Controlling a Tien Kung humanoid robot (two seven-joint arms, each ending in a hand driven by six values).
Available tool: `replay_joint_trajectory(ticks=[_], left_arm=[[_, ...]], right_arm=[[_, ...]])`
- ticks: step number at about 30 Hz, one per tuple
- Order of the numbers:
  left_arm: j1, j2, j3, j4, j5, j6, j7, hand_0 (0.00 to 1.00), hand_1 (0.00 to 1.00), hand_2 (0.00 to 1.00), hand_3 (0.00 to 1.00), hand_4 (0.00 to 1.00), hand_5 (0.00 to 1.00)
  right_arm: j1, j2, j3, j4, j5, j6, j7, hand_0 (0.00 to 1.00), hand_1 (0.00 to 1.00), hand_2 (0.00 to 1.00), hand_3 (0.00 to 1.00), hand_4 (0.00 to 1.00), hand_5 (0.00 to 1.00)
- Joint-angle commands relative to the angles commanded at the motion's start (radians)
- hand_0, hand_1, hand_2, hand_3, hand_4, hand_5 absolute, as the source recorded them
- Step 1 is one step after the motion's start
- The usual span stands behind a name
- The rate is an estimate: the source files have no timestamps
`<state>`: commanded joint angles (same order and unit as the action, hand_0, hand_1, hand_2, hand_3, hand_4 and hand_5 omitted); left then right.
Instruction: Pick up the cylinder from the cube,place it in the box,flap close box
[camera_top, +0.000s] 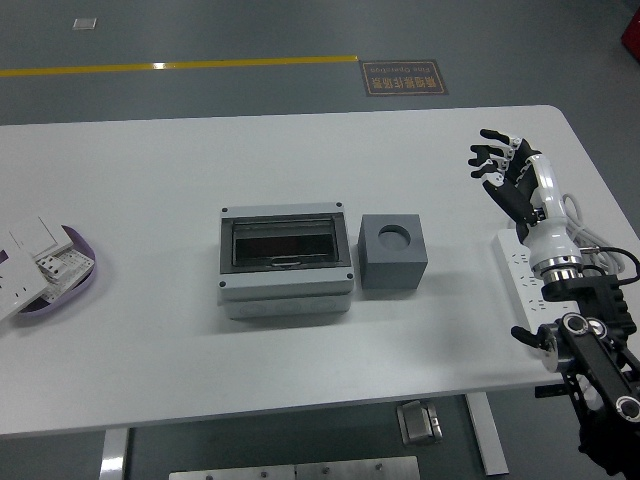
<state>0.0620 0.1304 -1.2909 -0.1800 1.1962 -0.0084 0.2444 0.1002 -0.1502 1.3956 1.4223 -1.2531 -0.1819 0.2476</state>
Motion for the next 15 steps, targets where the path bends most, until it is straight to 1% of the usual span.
replay_joint_trajectory(ticks=[8, 15], left_arm=[[-0.010, 0.004, 0.003, 0.000, -0.003, -0.001, -0.005, 0.602, 0.586, 0.563, 0.603, 0.667, 0.282], [-0.017, 0.004, 0.008, 0.000, -0.007, -0.001, -0.007, 0.602, 0.586, 0.563, 0.602, 0.668, 0.281]], right_arm=[[-0.001, 0.002, 0.015, 0.008, 0.046, -0.003, 0.028, 0.557, 0.602, 0.634, 0.684, 0.581, 0.290], [-0.014, 0.003, 0.050, 0.017, 0.062, -0.010, 0.044, 0.557, 0.603, 0.634, 0.682, 0.583, 0.289]])
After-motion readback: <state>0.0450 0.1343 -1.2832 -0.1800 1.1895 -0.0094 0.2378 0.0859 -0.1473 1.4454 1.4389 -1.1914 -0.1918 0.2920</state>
